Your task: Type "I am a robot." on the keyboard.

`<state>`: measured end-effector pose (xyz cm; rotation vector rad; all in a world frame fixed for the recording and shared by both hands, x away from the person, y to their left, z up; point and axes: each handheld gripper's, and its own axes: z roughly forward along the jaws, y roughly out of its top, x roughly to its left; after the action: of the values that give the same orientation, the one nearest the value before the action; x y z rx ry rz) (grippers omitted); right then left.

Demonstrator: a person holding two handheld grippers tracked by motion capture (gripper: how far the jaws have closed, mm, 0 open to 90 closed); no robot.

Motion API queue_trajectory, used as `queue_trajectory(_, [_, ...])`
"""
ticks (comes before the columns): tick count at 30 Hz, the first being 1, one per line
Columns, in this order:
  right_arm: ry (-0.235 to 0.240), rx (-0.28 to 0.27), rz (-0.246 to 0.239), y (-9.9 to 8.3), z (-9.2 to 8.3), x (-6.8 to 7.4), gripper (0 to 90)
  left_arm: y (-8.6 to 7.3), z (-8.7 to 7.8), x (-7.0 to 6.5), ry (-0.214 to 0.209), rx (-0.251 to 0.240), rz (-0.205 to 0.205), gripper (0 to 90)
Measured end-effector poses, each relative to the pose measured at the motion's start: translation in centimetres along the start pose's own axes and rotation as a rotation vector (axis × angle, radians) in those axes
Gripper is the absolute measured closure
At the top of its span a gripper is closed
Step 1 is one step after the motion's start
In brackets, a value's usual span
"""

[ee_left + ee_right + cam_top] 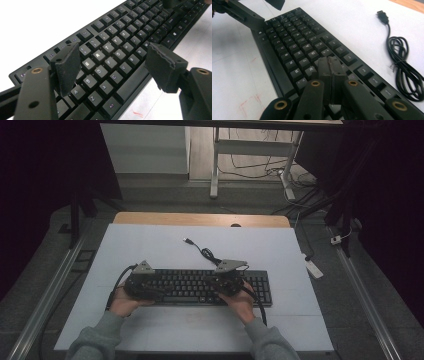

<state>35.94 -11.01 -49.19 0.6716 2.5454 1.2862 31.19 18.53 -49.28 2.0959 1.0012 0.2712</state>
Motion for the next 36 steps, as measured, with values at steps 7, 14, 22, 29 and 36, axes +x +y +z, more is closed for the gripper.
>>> queue_trajectory(7, [0.005, 0.040, -0.001, 0.3, 2.1, 0.0, 89.2, -0.1, 0.1, 0.0, 0.000, 0.006, 0.002, 28.5])
queue_trajectory(14, [0.001, 0.060, -0.009, 0.4, 3.3, 0.0, 89.2, -0.1, 0.1, 0.0, 0.004, 0.008, 0.000, 28.5])
queue_trajectory(22, [-0.013, 0.074, -0.008, 0.3, 3.6, -0.3, 89.2, -0.2, 0.2, 0.0, 0.007, 0.015, 0.007, 28.3])
queue_trajectory(29, [-0.027, 0.081, -0.009, 0.2, 3.9, -0.3, 88.7, -0.2, 0.2, 0.0, 0.008, 0.019, 0.012, 28.2])
queue_trajectory(36, [-0.030, 0.082, -0.003, 0.0, 4.1, -0.4, 88.5, -0.2, 0.2, 0.1, 0.009, 0.020, 0.015, 28.1])
